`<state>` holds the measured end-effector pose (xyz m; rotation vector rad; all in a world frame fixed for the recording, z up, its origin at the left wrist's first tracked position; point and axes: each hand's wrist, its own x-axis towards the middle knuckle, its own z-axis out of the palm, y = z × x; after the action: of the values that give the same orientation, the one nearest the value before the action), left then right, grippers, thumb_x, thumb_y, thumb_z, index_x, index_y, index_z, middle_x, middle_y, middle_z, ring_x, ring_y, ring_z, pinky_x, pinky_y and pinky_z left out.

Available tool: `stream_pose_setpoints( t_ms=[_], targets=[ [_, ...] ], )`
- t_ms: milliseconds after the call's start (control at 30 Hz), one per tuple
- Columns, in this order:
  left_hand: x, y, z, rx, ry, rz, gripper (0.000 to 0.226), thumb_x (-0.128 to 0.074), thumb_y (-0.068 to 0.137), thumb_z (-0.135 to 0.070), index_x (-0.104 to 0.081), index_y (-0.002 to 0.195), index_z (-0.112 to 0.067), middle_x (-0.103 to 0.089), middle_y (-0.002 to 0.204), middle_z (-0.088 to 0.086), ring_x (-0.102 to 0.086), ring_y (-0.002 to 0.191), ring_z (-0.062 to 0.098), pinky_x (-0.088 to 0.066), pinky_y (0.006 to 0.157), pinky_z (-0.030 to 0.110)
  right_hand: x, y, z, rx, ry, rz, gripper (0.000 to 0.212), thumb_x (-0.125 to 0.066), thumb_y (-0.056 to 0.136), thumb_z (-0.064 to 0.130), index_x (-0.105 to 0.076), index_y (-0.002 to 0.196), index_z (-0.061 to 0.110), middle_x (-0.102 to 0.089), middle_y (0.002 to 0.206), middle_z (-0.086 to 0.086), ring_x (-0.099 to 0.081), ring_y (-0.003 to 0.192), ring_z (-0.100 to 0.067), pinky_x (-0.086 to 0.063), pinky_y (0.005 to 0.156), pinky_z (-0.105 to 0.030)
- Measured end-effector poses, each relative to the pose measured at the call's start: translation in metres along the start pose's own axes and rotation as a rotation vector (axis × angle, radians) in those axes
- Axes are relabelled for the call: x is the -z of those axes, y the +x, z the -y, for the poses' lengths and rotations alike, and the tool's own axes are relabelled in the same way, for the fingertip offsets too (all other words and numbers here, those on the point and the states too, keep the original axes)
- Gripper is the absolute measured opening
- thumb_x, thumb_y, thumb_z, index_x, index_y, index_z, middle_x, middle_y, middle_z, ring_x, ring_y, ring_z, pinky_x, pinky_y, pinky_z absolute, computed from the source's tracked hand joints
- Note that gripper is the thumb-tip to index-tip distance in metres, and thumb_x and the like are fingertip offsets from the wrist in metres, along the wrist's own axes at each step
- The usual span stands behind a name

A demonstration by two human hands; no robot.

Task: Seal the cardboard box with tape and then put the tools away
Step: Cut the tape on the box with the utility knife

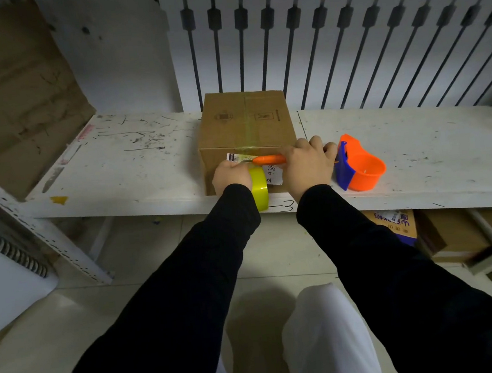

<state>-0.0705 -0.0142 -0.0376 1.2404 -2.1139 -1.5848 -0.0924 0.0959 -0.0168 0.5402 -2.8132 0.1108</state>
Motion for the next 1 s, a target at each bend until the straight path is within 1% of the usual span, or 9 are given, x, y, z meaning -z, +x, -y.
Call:
stream_pose_setpoints(
  t_ms=[167, 333, 433, 500, 567, 700, 767, 867, 1000],
  targets=[
    [0.0, -0.006, 0.007, 0.016, -0.097, -0.022, 0.028, -0.046, 0.095, -0.016, -0.058, 0.118, -0.007, -0.062, 0.124, 0.011, -0.059, 0.112, 0.03, -0.047, 0.086, 0.032, -0.002, -0.004, -0.017, -0.068, -0.047, 0.022, 0.032, -0.041, 0.089, 0.009, -0.062, 0.112, 0.015, -0.061, 0.108, -0.013, -0.044, 0.113, -0.035, -0.029, 0.101, -0.049],
    [-0.006, -0.023, 0.017, -0.063, -0.077, 0.028, 0.026, -0.046, 0.094, -0.015, -0.06, 0.116, -0.007, -0.06, 0.128, 0.01, -0.056, 0.114, 0.029, -0.043, 0.085, 0.029, -0.004, -0.012, -0.034, -0.16, 0.092, 0.02, 0.026, -0.046, 0.092, 0.019, -0.063, 0.112, 0.023, -0.062, 0.109, -0.011, -0.044, 0.116, -0.034, -0.028, 0.1, -0.048],
    [-0.017, -0.039, 0.012, -0.133, -0.027, 0.124, 0.025, -0.047, 0.094, -0.017, -0.06, 0.113, -0.008, -0.058, 0.129, 0.009, -0.053, 0.117, 0.028, -0.041, 0.088, 0.028, -0.015, -0.01, -0.05, -0.356, 0.382, 0.135, 0.023, -0.052, 0.09, 0.032, -0.065, 0.108, 0.028, -0.065, 0.102, -0.008, -0.05, 0.11, -0.033, -0.029, 0.1, -0.048],
    [-0.028, -0.05, 0.005, -0.164, -0.039, 0.202, 0.017, -0.051, 0.091, -0.019, -0.06, 0.103, -0.01, -0.059, 0.117, 0.009, -0.053, 0.111, 0.027, -0.038, 0.082, 0.027, -0.022, -0.011, -0.063, -0.476, 0.669, 0.193, 0.024, -0.059, 0.085, 0.035, -0.067, 0.105, 0.024, -0.065, 0.092, -0.008, -0.057, 0.1, -0.032, -0.037, 0.099, -0.046],
    [-0.039, -0.061, -0.003, -0.188, -0.043, 0.288, 0.01, -0.058, 0.088, -0.02, -0.053, 0.093, -0.013, -0.054, 0.106, 0.005, -0.05, 0.098, 0.022, -0.034, 0.079, 0.026, -0.024, -0.014, -0.073, -0.514, 0.847, 0.239, 0.024, -0.062, 0.085, 0.028, -0.067, 0.102, 0.012, -0.059, 0.085, -0.008, -0.056, 0.085, -0.028, -0.042, 0.086, -0.035],
    [-0.067, -0.074, -0.017, -0.273, 0.032, 0.418, 0.02, -0.064, 0.083, -0.015, -0.047, 0.094, -0.016, -0.047, 0.101, 0.003, -0.045, 0.094, 0.019, -0.036, 0.078, 0.027, -0.028, -0.011, -0.092, -0.618, 1.02, 0.304, 0.016, -0.056, 0.088, 0.01, -0.053, 0.073, 0.006, -0.049, 0.072, -0.013, -0.045, 0.069, -0.026, -0.035, 0.06, -0.028],
    [-0.08, -0.077, -0.021, -0.314, 0.091, 0.442, 0.024, -0.063, 0.082, -0.012, -0.044, 0.096, -0.017, -0.047, 0.099, 0.004, -0.046, 0.093, 0.022, -0.038, 0.076, 0.028, -0.033, -0.007, -0.102, -0.7, 1.133, 0.313, 0.03, -0.049, 0.089, 0.002, -0.043, 0.061, 0.011, -0.042, 0.064, -0.007, -0.042, 0.067, -0.024, -0.036, 0.067, -0.03],
    [-0.097, -0.077, -0.023, -0.368, 0.155, 0.429, 0.026, -0.062, 0.082, -0.011, -0.046, 0.103, -0.015, -0.048, 0.099, 0.006, -0.048, 0.092, 0.024, -0.04, 0.077, 0.03, -0.04, -0.004, -0.115, -0.779, 1.32, 0.297, 0.037, -0.04, 0.093, -0.001, -0.034, 0.062, 0.019, -0.037, 0.068, 0.001, -0.044, 0.077, -0.021, -0.039, 0.078, -0.03],
    [-0.112, -0.07, -0.025, -0.417, 0.245, 0.383, 0.046, -0.061, 0.081, -0.006, -0.044, 0.124, -0.011, -0.057, 0.115, 0.014, -0.056, 0.104, 0.031, -0.05, 0.088, 0.037, -0.052, 0.007, -0.12, -0.751, 1.203, 0.322, 0.033, -0.034, 0.087, -0.01, -0.037, 0.063, 0.013, -0.037, 0.062, -0.006, -0.042, 0.061, -0.022, -0.031, 0.049, -0.025]
  ],
)
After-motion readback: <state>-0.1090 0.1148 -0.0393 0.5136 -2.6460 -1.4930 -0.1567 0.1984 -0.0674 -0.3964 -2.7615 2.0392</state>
